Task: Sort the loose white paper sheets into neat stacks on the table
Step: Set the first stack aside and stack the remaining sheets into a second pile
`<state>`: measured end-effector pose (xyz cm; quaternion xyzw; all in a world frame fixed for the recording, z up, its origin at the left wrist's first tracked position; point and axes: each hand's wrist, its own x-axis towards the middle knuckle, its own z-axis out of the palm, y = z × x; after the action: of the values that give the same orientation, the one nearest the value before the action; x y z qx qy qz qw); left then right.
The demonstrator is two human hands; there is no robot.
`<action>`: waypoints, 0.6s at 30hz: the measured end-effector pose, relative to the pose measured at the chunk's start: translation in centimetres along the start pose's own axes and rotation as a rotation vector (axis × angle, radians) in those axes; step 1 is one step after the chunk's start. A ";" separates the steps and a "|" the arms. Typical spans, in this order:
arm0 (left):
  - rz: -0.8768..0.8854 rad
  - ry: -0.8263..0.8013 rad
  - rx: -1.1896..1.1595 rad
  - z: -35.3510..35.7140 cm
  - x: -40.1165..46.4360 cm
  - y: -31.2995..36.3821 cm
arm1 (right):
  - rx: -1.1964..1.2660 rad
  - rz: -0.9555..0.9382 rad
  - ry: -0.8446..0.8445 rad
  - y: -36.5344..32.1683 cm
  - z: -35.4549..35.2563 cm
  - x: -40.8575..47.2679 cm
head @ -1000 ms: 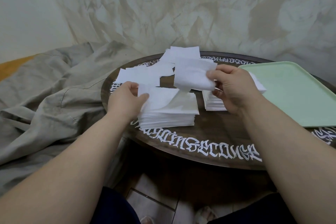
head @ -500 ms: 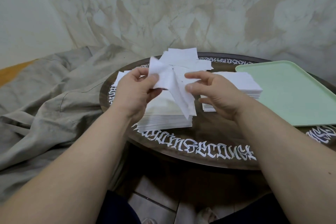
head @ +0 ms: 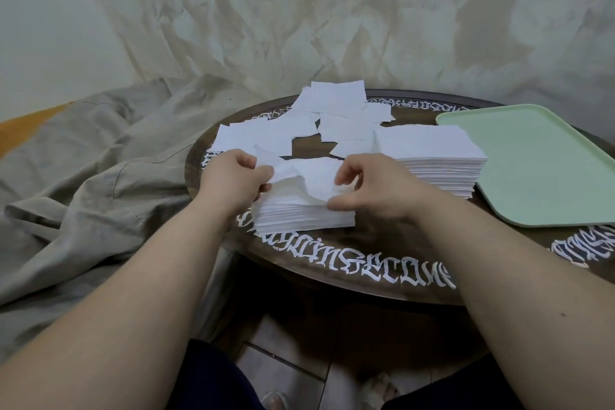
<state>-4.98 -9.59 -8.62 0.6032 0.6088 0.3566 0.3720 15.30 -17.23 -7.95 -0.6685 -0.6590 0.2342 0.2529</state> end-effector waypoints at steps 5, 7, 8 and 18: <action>-0.026 -0.027 -0.306 -0.2 0.0 0.0 | -0.219 -0.118 -0.001 -0.8 1.0 0.6; -0.020 -0.038 -0.348 -0.6 0.1 -0.2 | -0.135 -0.114 0.033 -0.5 0.7 0.5; -0.006 -0.036 -0.353 -0.8 0.1 -0.3 | -0.089 -0.112 0.057 -0.3 0.5 0.5; 0.074 0.033 -0.238 -1.1 0.5 -0.7 | -0.296 -0.346 0.506 -0.6 -0.1 0.7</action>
<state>-6.33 -9.10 -8.75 0.5708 0.5457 0.4495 0.4176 14.93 -16.57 -7.50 -0.6129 -0.7061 -0.0835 0.3446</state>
